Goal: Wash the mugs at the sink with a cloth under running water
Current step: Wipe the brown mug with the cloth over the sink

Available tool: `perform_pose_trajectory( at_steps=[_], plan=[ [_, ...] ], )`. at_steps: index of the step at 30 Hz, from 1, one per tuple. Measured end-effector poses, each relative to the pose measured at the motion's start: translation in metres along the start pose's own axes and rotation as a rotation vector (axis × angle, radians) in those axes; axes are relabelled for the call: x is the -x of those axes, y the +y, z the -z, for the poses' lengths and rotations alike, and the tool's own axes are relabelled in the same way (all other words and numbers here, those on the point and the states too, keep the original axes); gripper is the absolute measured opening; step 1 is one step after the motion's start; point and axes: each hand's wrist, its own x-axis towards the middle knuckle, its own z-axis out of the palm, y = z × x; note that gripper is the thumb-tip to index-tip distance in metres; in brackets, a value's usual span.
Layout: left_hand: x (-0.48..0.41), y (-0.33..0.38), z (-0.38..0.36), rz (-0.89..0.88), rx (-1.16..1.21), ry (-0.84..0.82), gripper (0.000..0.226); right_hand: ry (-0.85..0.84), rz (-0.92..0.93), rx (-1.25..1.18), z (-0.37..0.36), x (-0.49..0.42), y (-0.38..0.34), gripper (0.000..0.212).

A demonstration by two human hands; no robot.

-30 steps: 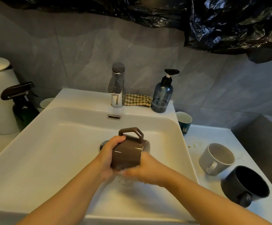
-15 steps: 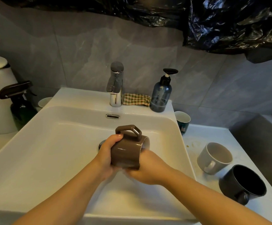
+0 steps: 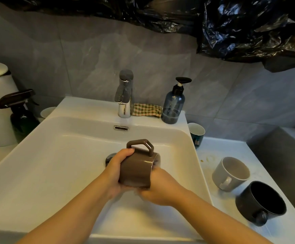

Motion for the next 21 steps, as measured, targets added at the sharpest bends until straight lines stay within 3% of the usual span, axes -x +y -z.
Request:
perform_pose_trajectory(
  at_steps=[4,6,8,11,13,14,16,17,18,21],
  plan=[
    [0.002,0.003,0.0,-0.163,-0.04,-0.116,0.038,-0.013,-0.298,-0.907,0.007,-0.005,-0.015,0.042],
    [0.0,0.004,0.001,-0.315,-0.078,-0.192,0.039,0.015,-0.279,-1.082,0.013,-0.006,-0.014,0.043],
    [-0.001,0.006,0.005,-0.291,-0.052,-0.251,0.051,0.042,-0.229,-0.974,0.018,-0.005,-0.013,0.041],
    [-0.007,0.008,0.014,-0.026,0.038,-0.374,0.071,0.078,-0.229,-0.727,0.022,0.001,-0.009,0.029],
    [-0.007,0.01,0.013,0.135,0.1,-0.344,0.071,0.039,-0.249,-0.555,0.02,0.007,-0.012,0.009],
    [-0.009,0.008,0.011,0.181,0.128,-0.287,0.071,-0.001,-0.25,-0.422,0.016,0.009,-0.012,0.019],
    [-0.012,0.003,0.006,0.199,0.114,-0.142,0.063,-0.046,-0.201,-0.091,0.005,0.008,-0.012,0.029],
    [-0.011,0.002,0.004,0.194,0.091,-0.089,0.055,-0.055,-0.178,-0.038,0.002,0.006,-0.013,0.019],
    [-0.008,0.003,0.002,0.192,0.068,-0.046,0.047,-0.056,-0.181,-0.06,0.0,0.003,-0.013,0.004],
    [-0.008,0.003,0.007,0.191,0.03,0.037,0.023,-0.134,-0.23,-0.243,0.002,-0.003,-0.01,0.023]
  ],
)
